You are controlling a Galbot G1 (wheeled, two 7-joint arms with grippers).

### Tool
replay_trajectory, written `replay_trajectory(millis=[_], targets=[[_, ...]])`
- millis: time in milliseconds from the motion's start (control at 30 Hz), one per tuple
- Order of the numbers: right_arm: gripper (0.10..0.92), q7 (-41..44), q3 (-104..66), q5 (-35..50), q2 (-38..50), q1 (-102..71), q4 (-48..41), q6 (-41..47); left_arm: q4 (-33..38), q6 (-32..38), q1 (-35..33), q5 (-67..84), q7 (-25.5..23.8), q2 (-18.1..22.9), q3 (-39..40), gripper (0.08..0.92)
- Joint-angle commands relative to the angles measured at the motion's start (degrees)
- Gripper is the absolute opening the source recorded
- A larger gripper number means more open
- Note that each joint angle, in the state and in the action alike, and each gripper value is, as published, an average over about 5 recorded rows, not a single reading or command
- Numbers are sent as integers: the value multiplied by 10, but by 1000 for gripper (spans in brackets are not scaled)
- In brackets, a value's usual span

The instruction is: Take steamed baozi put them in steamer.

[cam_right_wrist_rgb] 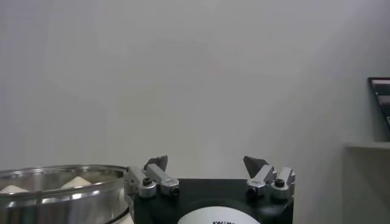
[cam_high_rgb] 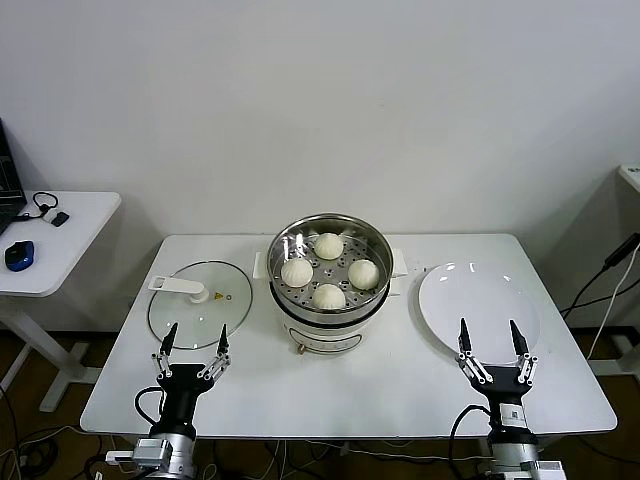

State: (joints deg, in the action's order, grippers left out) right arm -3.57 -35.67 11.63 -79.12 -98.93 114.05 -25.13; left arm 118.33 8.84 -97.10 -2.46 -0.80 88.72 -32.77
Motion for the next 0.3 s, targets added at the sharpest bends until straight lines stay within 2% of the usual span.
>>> replay_trajectory(millis=[33, 300], targets=[[823, 3, 3, -24, -46, -16, 6, -30, 3, 1, 0, 0, 0, 1, -4, 823], [823, 5, 6, -23, -43, -15, 4, -25, 3, 2, 0, 0, 0, 1, -6, 823]])
